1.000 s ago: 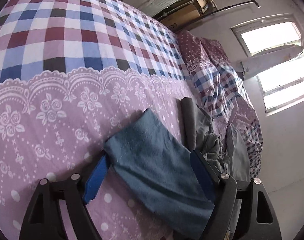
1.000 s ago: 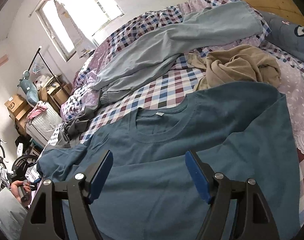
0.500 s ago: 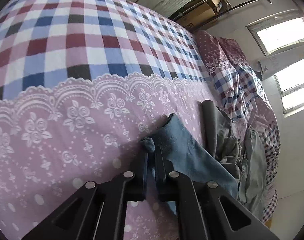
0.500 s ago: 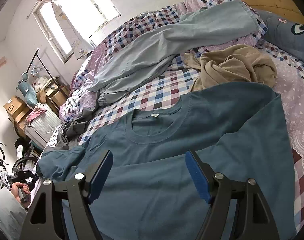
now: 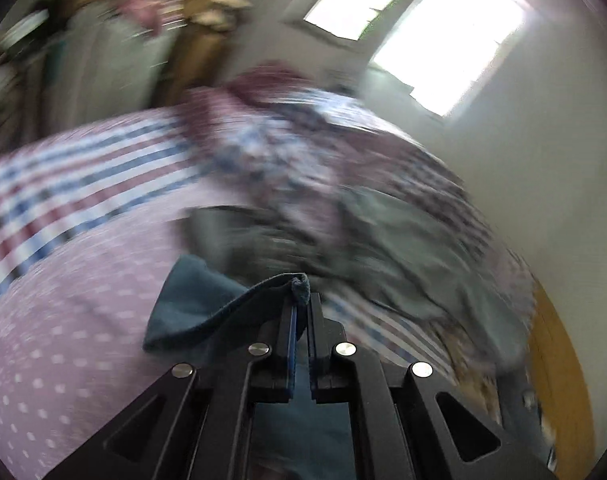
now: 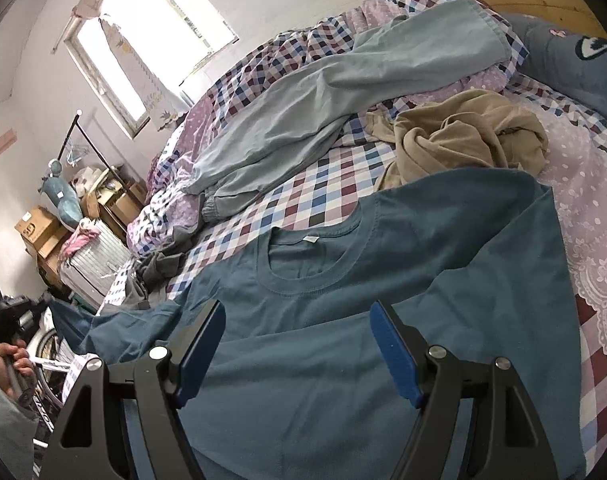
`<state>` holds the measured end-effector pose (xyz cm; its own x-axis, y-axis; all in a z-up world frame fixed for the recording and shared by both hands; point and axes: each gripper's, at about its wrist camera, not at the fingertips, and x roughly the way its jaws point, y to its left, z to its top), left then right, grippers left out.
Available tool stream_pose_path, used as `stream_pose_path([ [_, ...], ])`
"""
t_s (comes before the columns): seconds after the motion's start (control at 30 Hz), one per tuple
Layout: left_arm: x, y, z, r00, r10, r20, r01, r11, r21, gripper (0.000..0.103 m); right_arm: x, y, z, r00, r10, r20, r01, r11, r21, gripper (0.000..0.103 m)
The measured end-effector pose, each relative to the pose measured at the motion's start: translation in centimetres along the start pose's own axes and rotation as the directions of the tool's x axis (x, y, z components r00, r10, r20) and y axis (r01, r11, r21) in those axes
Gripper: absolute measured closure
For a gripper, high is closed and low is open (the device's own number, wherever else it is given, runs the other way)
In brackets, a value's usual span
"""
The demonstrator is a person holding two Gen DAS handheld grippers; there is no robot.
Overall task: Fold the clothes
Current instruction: 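Grasp the teal shirt sleeve with the left tool and lift it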
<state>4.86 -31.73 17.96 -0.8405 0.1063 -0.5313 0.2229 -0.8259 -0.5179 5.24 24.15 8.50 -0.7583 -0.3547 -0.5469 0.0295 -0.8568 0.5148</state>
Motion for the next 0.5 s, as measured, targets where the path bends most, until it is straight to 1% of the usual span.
stream_pose_path([
  [0.07,-0.5,-4.8,-1.1,0.998,-0.062,-0.029,0.065,0.993,0.104,0.100,-0.3,-0.3,0.2,1.000,0.007,0.005,-0.007,1.000,0.013,0.025],
  [0.13,-1.0,-9.0,-2.3,0.992,-0.109,-0.066,0.120,0.973,0.198,0.100,-0.8,-0.7,0.5,1.000,0.014,0.011,-0.014,0.999,0.031,0.025],
  [0.23,-0.4,-15.2,-5.3,0.973,-0.162,-0.162,0.208,0.924,0.322,0.100,-1.4,-1.6,1.0,1.000,0.023,0.013,-0.024,0.998,0.064,0.025],
  [0.3,0.4,-18.5,-7.7,0.955,-0.179,-0.236,0.260,0.888,0.379,0.100,-1.5,-2.3,1.2,0.999,0.042,-0.003,-0.041,0.995,0.094,0.025],
  [0.37,1.2,-21.2,-10.9,0.939,-0.181,-0.294,0.299,0.851,0.432,0.100,-1.4,-3.2,1.2,0.997,0.077,-0.029,-0.072,0.988,0.136,0.025],
  [0.43,2.1,-22.8,-13.3,0.923,-0.179,-0.342,0.328,0.830,0.452,0.100,-1.1,-3.7,1.0,0.992,0.112,-0.063,-0.100,0.980,0.171,0.025],
  [0.47,2.8,-23.6,-15.1,0.912,-0.171,-0.373,0.341,0.823,0.455,0.100,-0.8,-4.0,0.9,0.988,0.130,-0.081,-0.113,0.975,0.189,0.025],
  [0.5,3.3,-23.9,-16.3,0.905,-0.164,-0.394,0.346,0.821,0.454,0.100,-0.6,-4.2,0.7,0.983,0.151,-0.106,-0.126,0.970,0.209,0.024],
])
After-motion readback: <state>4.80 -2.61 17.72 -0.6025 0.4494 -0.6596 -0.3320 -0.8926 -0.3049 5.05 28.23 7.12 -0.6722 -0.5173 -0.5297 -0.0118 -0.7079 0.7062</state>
